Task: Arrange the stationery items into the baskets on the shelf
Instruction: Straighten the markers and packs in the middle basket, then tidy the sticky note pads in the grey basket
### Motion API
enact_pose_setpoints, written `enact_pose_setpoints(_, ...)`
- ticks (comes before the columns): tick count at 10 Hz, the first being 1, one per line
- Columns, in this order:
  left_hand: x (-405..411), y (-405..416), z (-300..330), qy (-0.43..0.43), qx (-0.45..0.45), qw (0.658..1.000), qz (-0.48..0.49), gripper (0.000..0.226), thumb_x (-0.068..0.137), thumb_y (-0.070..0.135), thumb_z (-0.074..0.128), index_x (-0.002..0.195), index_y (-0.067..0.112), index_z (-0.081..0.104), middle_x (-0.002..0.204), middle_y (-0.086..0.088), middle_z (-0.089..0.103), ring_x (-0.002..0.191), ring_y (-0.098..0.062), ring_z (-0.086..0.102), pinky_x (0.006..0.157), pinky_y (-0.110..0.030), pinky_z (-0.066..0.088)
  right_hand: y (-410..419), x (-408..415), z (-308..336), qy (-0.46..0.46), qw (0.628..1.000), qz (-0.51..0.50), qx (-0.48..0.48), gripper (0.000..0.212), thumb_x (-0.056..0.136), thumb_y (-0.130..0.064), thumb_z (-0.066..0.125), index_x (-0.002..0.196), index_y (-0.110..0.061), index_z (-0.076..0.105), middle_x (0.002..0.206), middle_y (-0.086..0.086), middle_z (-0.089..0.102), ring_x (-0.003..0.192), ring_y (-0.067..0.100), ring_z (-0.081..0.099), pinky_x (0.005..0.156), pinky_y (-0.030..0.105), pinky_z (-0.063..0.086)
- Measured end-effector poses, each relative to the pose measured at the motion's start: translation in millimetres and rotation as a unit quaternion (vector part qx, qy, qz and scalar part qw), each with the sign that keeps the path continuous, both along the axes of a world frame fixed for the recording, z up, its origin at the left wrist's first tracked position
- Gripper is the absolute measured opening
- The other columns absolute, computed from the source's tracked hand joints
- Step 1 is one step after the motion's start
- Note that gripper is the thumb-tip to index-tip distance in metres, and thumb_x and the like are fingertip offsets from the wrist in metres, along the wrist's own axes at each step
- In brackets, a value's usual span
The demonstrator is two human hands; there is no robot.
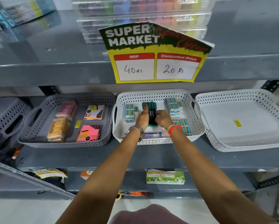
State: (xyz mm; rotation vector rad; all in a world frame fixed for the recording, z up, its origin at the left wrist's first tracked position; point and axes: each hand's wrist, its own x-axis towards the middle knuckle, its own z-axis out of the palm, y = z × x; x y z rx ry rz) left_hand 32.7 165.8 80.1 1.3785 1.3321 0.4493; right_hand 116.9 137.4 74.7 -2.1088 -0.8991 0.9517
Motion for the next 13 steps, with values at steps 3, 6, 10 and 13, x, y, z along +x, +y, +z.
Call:
enact_pose_setpoints(3, 7, 9, -4, -0.054, -0.047, 0.996, 0.044, 0.074, 0.095, 0.057, 0.017, 0.138, 0.001, 0.036, 0.146, -0.016, 0.038, 0.132, -0.027, 0.040, 0.113, -0.036, 0.028, 2, 0, 3, -0.017, 1.000, 0.020, -0.012, 0.041, 0.089, 0.003, 0.037, 0.128, 0.001, 0.053, 0.131, 0.023, 0.057, 0.120, 0.035, 0.055, 0.095, 0.031, 0.046)
enact_pose_setpoints(6, -11, -12, 26, -0.048, 0.053, 0.997, 0.028, 0.053, 0.099, 0.046, 0.021, 0.128, 0.011, 0.047, 0.120, -0.010, 0.056, 0.117, -0.025, 0.047, 0.095, -0.031, 0.034, -2, -8, 8, -0.023, 0.997, -0.009, 0.070, 0.039, 0.086, 0.009, 0.036, 0.114, -0.004, 0.059, 0.110, 0.022, 0.062, 0.106, 0.033, 0.059, 0.087, 0.034, 0.048)
enact_pose_setpoints(10, -209, 37, 77, -0.074, 0.258, 0.934, 0.237, 0.041, 0.098, 0.025, 0.039, 0.113, -0.008, 0.056, 0.118, -0.033, 0.058, 0.111, -0.043, 0.052, 0.084, -0.038, 0.041, 49, -169, 35, 0.014, 0.977, -0.010, 0.215, 0.031, 0.087, 0.004, 0.045, 0.111, 0.004, 0.064, 0.119, 0.026, 0.066, 0.107, 0.025, 0.061, 0.081, 0.030, 0.043)
enact_pose_setpoints(13, -321, 64, 76, -0.076, 0.003, 0.974, 0.213, 0.057, 0.102, 0.039, 0.012, 0.145, 0.003, 0.023, 0.152, -0.017, 0.026, 0.137, -0.031, 0.030, 0.108, -0.036, 0.030, 107, -286, -3, 0.065, 0.973, 0.220, 0.031, 0.029, 0.085, 0.006, 0.036, 0.065, -0.010, 0.052, 0.055, 0.005, 0.041, 0.049, 0.016, 0.040, 0.042, 0.023, 0.032)
